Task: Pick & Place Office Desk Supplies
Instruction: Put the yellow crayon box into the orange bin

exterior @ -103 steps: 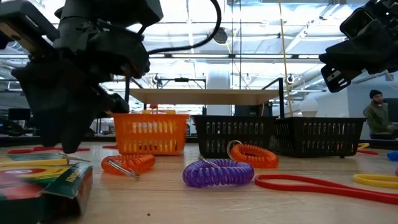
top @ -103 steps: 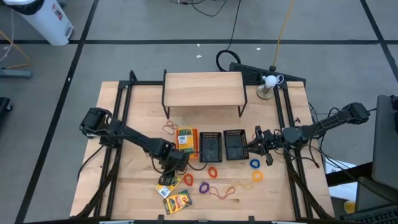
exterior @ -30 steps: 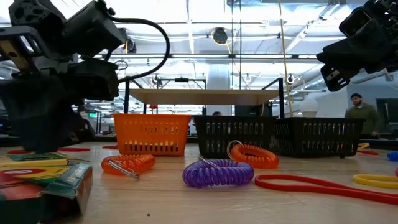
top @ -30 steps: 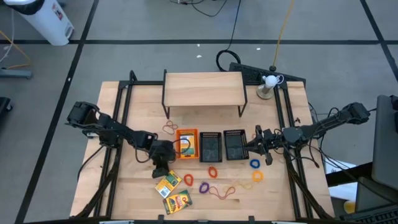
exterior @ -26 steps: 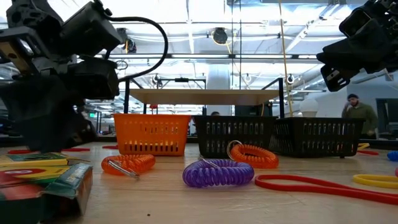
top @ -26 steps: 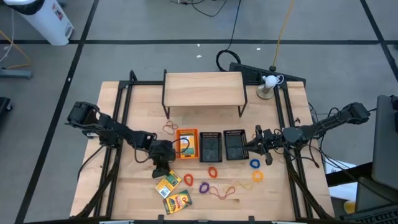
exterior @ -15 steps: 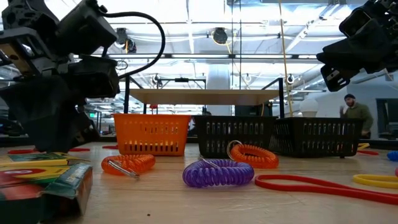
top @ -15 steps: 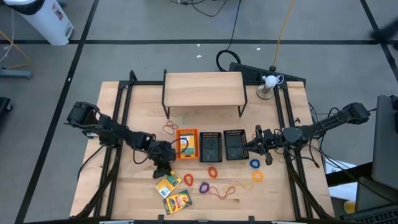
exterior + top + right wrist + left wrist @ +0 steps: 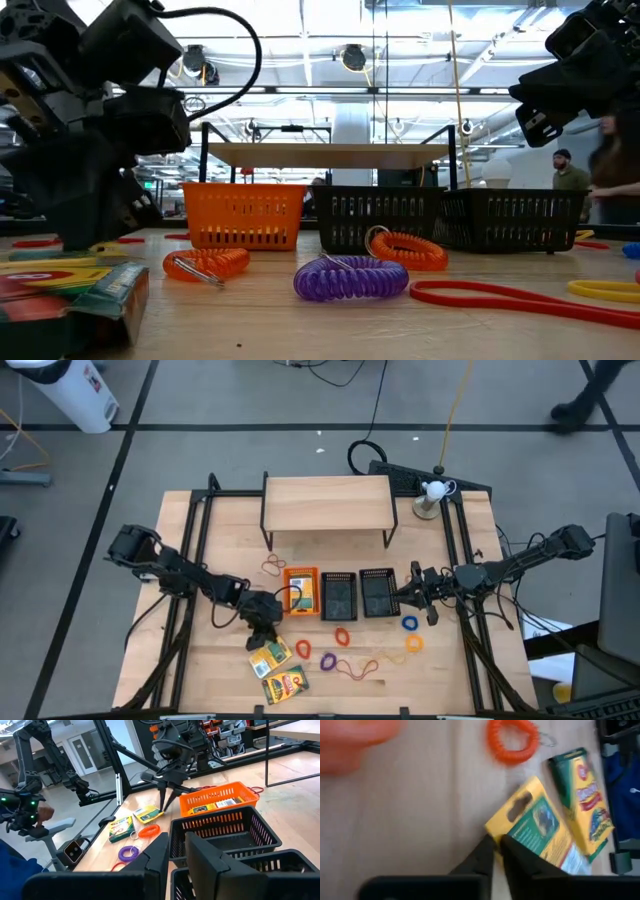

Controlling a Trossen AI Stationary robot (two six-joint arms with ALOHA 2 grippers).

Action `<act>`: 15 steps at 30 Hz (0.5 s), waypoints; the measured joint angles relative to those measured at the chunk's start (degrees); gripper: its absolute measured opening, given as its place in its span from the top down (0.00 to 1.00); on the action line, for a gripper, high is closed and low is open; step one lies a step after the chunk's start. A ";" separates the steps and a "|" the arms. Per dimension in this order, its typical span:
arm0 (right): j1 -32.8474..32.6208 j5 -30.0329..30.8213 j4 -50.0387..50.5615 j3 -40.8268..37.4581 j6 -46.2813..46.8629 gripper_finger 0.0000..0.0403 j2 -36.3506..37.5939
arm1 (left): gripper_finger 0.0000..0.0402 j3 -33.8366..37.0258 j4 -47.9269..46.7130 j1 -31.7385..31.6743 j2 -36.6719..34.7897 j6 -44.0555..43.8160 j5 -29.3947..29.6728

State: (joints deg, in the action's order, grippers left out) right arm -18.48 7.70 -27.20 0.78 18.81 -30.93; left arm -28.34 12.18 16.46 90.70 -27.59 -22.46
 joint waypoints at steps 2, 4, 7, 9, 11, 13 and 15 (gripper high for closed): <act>0.00 0.00 0.02 0.02 0.00 0.85 0.01 | 0.97 0.00 0.97 0.67 0.06 0.79 1.37; 0.00 0.00 0.02 0.00 0.00 0.85 -0.01 | 0.98 0.00 1.70 1.36 0.04 1.62 2.50; 0.00 0.08 0.00 0.02 0.00 0.85 0.00 | 0.99 0.00 2.09 2.04 0.02 1.34 3.45; 0.00 0.13 0.00 0.01 0.00 0.85 0.01 | 0.99 0.06 3.25 2.33 0.02 1.10 3.56; 0.00 0.15 0.00 0.02 0.00 0.85 -0.01 | 1.00 0.13 4.80 2.47 0.09 1.40 3.65; 0.00 0.17 0.00 0.02 0.00 0.85 0.01 | 1.00 0.11 5.84 2.45 0.08 1.23 3.57; 0.00 0.17 0.00 0.00 0.00 0.85 -0.01 | 1.00 0.11 5.69 2.15 -0.29 0.48 3.54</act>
State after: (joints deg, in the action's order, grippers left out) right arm -18.48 7.88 -27.20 0.78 18.81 -30.94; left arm -28.23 17.87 18.61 90.41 -27.11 -18.92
